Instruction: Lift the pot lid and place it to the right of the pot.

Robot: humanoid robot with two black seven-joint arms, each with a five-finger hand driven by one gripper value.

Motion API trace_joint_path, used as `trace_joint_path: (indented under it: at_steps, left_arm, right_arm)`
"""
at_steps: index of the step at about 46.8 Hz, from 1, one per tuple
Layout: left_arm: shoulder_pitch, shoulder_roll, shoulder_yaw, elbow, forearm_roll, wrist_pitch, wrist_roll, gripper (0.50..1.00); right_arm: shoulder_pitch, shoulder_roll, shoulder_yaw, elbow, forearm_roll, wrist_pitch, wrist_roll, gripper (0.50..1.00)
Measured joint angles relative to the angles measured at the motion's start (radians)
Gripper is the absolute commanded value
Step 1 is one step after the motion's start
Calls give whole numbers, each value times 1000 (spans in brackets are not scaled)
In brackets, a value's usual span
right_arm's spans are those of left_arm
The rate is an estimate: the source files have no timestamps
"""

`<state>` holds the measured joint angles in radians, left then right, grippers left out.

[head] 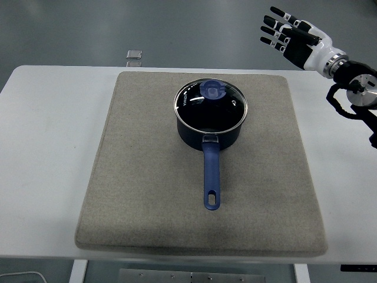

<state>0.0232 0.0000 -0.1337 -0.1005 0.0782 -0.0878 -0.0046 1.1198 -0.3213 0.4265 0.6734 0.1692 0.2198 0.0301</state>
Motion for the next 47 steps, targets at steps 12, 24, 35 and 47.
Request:
trace_joint_path:
  at_steps: [12,24,35,47]
  left_arm:
    - [0,0,0,0,0,0,0,1000]
    - [0,0,0,1,0,0,0,1000]
    - [0,0,0,1,0,0,0,1000]
    - [0,0,0,1,0,0,0,1000]
  right_arm:
    - [5,4,7,0,5,1,8,930]
    - [5,5,8,0,3,2,10,930]
    - [14,13,-5,1,-5,0,10,930]
    - [83,23,-30,3,-119,-8,11,928]
